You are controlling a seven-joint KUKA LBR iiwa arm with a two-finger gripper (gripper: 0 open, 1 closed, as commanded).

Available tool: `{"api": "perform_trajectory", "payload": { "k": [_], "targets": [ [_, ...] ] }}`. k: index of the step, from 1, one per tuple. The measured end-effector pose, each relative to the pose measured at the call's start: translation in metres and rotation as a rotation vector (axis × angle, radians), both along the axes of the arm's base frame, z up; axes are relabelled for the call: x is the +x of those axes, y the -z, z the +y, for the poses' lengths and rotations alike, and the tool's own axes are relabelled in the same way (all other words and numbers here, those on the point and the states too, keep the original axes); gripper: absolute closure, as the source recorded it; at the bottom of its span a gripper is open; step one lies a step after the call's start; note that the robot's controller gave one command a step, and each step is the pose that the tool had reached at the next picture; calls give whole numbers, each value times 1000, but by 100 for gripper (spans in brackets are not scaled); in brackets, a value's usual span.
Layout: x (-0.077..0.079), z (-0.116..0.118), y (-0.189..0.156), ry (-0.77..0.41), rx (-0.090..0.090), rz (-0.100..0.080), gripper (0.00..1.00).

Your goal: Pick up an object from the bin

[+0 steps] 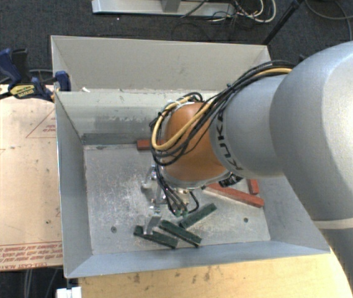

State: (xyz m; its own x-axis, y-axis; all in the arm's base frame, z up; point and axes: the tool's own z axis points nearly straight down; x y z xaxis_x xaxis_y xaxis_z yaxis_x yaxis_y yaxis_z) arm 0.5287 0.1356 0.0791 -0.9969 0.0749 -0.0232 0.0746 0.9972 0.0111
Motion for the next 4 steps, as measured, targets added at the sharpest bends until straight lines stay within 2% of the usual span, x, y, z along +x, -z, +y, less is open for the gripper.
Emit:
{"api": "perform_trajectory", "payload": {
  "k": [1, 2, 3, 4],
  "targets": [
    [-4, -17, -3, 38, 2, 9, 0],
    [3, -103, -1, -30, -7, 5, 100],
    [3, -103, -1, -30, -6, 5, 100],
    [58, -91, -179, -85, -10, 14, 100]
  ]
}}
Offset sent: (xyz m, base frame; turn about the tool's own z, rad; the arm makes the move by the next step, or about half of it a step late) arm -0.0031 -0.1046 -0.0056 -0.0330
